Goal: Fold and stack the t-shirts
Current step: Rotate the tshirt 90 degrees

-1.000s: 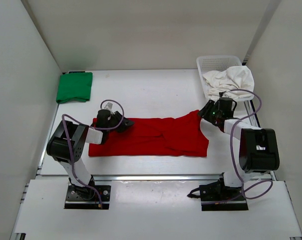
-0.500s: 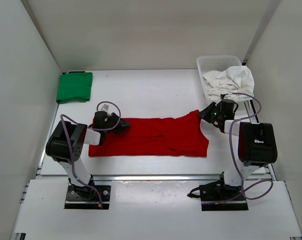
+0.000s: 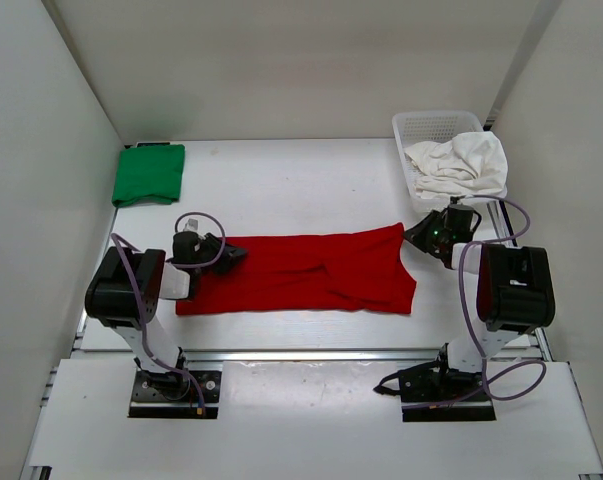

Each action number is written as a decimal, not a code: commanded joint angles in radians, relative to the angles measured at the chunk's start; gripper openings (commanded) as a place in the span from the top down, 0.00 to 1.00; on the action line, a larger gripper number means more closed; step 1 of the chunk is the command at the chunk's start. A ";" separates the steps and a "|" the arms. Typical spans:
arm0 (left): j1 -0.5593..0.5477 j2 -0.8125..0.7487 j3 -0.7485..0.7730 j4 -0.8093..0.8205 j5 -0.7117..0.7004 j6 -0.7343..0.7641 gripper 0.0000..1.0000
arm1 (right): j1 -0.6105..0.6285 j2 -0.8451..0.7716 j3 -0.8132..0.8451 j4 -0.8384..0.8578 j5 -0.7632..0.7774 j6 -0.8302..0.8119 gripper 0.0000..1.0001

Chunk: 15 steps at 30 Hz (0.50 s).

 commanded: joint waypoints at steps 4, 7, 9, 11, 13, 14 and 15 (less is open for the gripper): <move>-0.007 -0.047 -0.003 0.007 -0.004 -0.009 0.69 | -0.020 -0.011 0.034 0.031 0.004 0.005 0.86; -0.035 -0.098 0.000 0.001 -0.014 -0.014 0.69 | -0.001 -0.091 0.037 0.011 0.020 0.008 0.72; -0.082 -0.153 0.004 -0.016 -0.023 -0.008 0.68 | 0.038 -0.155 0.037 -0.042 0.083 0.002 0.68; -0.121 -0.202 0.012 -0.040 -0.051 0.015 0.68 | 0.085 -0.243 0.021 -0.067 0.149 -0.015 0.67; -0.186 -0.247 0.024 -0.088 -0.077 0.044 0.67 | 0.171 -0.292 0.005 -0.108 0.227 -0.010 0.76; -0.206 -0.274 0.033 -0.119 -0.092 0.066 0.67 | 0.217 -0.316 -0.006 -0.109 0.238 -0.006 0.84; -0.249 -0.305 0.043 -0.134 -0.109 0.078 0.66 | 0.243 -0.330 -0.032 -0.118 0.253 0.016 0.89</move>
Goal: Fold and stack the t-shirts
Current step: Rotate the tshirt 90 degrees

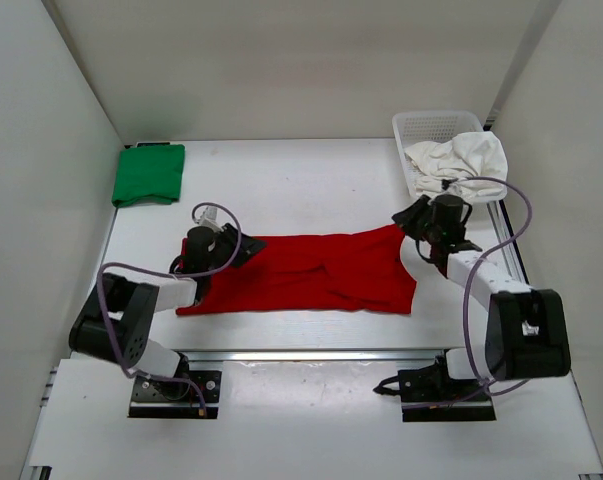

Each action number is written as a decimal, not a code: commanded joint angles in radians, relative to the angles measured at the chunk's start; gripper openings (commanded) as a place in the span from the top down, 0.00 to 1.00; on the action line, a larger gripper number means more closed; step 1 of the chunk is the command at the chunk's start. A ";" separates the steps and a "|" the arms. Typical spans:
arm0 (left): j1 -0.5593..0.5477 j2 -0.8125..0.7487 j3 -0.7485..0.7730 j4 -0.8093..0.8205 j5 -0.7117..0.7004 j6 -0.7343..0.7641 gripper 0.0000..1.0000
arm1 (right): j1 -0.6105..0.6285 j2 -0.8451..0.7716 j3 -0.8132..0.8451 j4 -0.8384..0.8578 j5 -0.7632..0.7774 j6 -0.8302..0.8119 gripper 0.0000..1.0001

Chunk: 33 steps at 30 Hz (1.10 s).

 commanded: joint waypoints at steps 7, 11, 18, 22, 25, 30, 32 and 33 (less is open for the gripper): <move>-0.208 -0.194 -0.015 -0.106 -0.051 0.107 0.64 | 0.368 -0.093 -0.160 -0.114 0.187 0.050 1.00; -0.257 -0.249 -0.058 -0.094 -0.051 0.116 0.62 | 0.354 -0.002 -0.132 -0.135 0.118 0.041 1.00; -0.273 -0.338 -0.113 -0.072 -0.031 0.142 0.46 | 0.299 0.417 0.211 -0.151 -0.075 0.030 1.00; -0.250 -0.445 -0.086 -0.222 -0.062 0.237 0.42 | 0.314 0.790 0.763 -0.287 -0.096 -0.040 1.00; -0.225 -0.511 -0.067 -0.333 -0.103 0.289 0.42 | 0.316 1.148 1.509 -0.572 -0.168 -0.117 1.00; -0.178 -0.557 -0.099 -0.396 -0.072 0.302 0.41 | 0.305 1.172 1.745 -0.547 -0.331 -0.049 0.76; -0.156 -0.571 -0.136 -0.382 -0.065 0.289 0.17 | 0.343 0.985 1.645 -0.556 -0.242 -0.167 0.61; -0.150 -0.574 -0.141 -0.379 -0.048 0.286 0.09 | 0.351 0.934 1.612 -0.559 -0.198 -0.188 0.60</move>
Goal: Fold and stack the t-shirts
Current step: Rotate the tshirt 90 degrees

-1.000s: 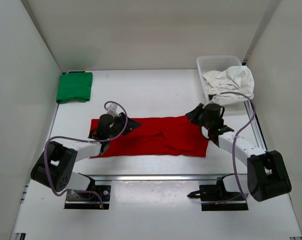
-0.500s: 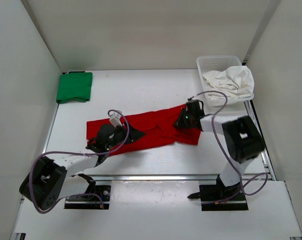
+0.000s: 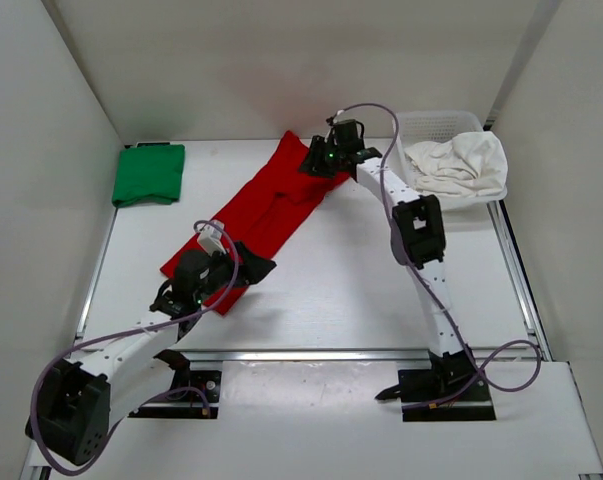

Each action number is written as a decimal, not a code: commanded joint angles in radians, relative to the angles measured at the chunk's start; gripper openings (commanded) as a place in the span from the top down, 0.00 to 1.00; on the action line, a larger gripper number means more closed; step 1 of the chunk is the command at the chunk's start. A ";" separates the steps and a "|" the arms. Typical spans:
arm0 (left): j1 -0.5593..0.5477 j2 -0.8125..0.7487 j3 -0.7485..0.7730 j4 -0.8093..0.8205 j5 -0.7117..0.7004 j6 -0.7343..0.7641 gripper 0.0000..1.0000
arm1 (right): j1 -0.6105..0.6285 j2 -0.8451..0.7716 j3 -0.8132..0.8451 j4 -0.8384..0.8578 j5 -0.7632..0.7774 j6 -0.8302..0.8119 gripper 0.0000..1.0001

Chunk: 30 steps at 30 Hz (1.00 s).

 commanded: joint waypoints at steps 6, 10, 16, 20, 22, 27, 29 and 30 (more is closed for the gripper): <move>0.102 -0.040 -0.062 -0.024 0.097 0.003 0.01 | 0.066 -0.716 -0.683 0.161 0.059 -0.088 0.59; 0.157 -0.094 -0.064 -0.020 0.125 -0.014 0.25 | 0.168 -0.888 -1.181 0.450 0.056 0.033 0.63; 0.175 -0.112 -0.030 -0.073 0.100 -0.013 0.46 | 0.315 -0.797 -1.270 0.587 0.029 0.107 0.61; 0.188 -0.132 -0.024 -0.096 0.096 -0.013 0.45 | 0.386 -0.685 -1.172 0.545 0.079 0.116 0.59; 0.198 -0.147 -0.038 -0.116 0.093 -0.005 0.44 | 0.400 -0.631 -1.146 0.536 0.098 0.136 0.59; 0.209 -0.146 -0.028 -0.124 0.093 0.003 0.44 | 0.426 -0.514 -1.075 0.489 0.119 0.181 0.60; 0.205 -0.141 -0.028 -0.127 0.094 0.006 0.44 | 0.426 -0.458 -1.047 0.470 0.104 0.190 0.65; 0.205 -0.137 -0.024 -0.130 0.090 0.012 0.44 | 0.432 -0.456 -1.041 0.475 0.086 0.195 0.71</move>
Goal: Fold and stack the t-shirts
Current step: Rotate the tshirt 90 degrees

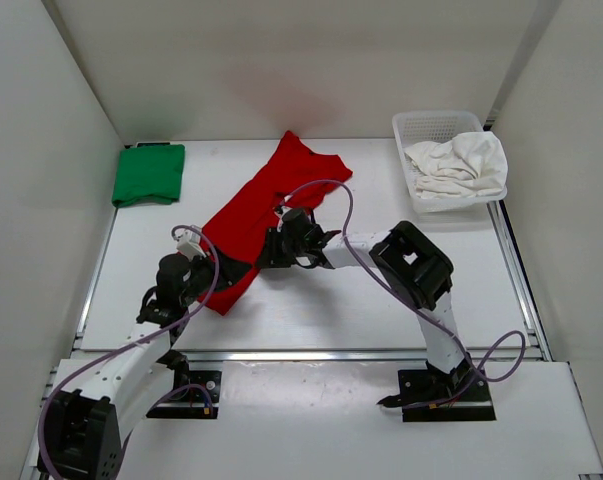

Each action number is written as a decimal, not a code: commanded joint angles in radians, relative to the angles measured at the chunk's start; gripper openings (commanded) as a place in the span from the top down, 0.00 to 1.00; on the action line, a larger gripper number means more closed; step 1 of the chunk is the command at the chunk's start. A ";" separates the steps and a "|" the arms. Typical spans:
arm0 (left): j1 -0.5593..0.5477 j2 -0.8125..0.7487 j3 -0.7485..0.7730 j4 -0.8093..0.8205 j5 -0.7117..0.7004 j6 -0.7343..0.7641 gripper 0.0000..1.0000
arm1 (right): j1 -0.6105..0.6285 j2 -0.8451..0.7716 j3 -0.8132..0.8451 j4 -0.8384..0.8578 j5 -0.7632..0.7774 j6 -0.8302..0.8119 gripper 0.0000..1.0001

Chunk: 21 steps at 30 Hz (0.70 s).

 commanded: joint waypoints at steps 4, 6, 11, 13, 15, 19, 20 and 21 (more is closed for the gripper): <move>-0.001 0.014 0.061 -0.028 -0.005 0.037 0.43 | -0.005 0.050 0.006 -0.034 0.015 0.028 0.97; -0.007 0.024 0.061 -0.029 -0.006 0.032 0.43 | -0.021 0.035 -0.013 -0.033 0.013 0.026 0.99; -0.036 0.058 0.081 -0.037 -0.017 0.049 0.43 | -0.128 -0.129 -0.215 0.039 -0.014 0.011 1.00; -0.066 0.081 0.086 -0.031 -0.031 0.049 0.43 | -0.197 -0.230 -0.386 0.064 -0.030 0.008 1.00; -0.138 0.122 0.089 -0.008 -0.041 0.034 0.41 | -0.301 -0.378 -0.526 0.085 -0.054 -0.005 1.00; -0.269 0.224 0.130 0.015 -0.043 0.029 0.40 | -0.475 -0.595 -0.750 0.065 -0.087 -0.038 0.80; -0.303 0.231 0.144 -0.035 -0.066 0.041 0.40 | -0.498 -0.650 -0.773 0.045 -0.113 -0.045 0.71; -0.318 0.241 0.147 -0.060 -0.072 0.066 0.39 | -0.506 -0.679 -0.786 0.022 -0.102 -0.049 0.63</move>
